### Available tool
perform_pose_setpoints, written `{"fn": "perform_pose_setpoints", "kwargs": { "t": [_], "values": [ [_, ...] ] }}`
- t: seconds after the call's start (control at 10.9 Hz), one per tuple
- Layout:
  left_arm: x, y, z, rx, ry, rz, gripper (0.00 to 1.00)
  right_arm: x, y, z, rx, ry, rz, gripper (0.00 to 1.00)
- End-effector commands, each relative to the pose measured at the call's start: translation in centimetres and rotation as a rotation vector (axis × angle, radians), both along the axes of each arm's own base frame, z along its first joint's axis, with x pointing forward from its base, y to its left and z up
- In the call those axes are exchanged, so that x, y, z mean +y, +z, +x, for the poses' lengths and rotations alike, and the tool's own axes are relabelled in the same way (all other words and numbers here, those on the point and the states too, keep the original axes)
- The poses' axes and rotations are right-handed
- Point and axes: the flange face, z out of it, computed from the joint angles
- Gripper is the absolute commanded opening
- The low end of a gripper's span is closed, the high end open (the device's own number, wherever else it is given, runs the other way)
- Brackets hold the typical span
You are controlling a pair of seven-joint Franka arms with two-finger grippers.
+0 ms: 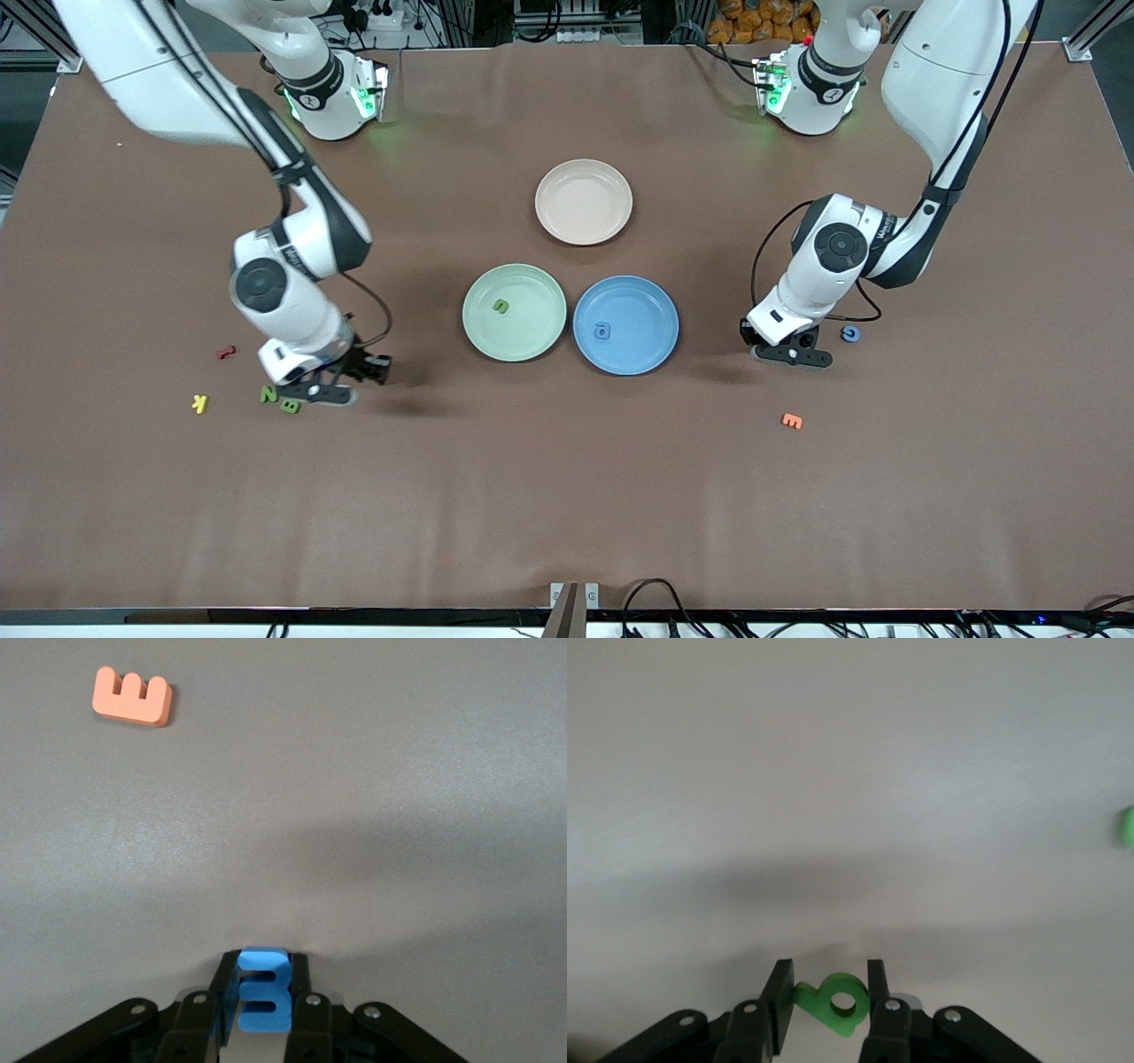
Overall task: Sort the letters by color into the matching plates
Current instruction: 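Carry the blue 3 to the blue plate while the right gripper carries 9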
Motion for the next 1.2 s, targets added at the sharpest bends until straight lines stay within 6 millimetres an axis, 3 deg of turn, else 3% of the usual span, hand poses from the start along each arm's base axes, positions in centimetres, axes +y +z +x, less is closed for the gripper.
{"fn": "perform_pose_setpoints", "kwargs": {
  "t": [0.0, 0.37, 0.55, 0.83, 0.92, 1.01, 1.1],
  "values": [
    [0.0, 0.0, 0.1, -0.008, 0.033, -0.008, 0.0, 7.6, 1.5, -3.2, 0.017, -0.019, 0.006, 0.02],
    [-2.8, 2.0, 0.5, -0.03, 0.087, -0.041, 0.0, 15.8, 1.9, -7.4, 0.019, -0.003, 0.019, 0.02],
    [-4.6, 2.8, 0.4, -0.021, 0.117, -0.051, 0.0, 18.3, 1.5, -9.1, 0.027, 0.0, 0.021, 0.02],
    [-7.4, 4.5, -0.1, -0.01, 0.175, -0.067, 0.0, 20.0, 1.2, -10.4, 0.035, -0.006, 0.022, 0.06],
    [-8.3, 4.7, -0.3, -0.01, 0.196, -0.078, 0.0, 20.2, 1.2, -10.6, 0.035, -0.006, 0.022, 0.56],
    [-9.5, 5.0, -0.8, -0.004, 0.21, -0.089, 0.0, 20.4, 1.2, -10.7, 0.034, 0.003, 0.019, 1.0],
    [-11.0, 5.5, -1.1, 0.0, 0.227, -0.098, 0.0, 20.3, 1.2, -10.6, 0.032, 0.003, 0.019, 1.0]
  ]
}}
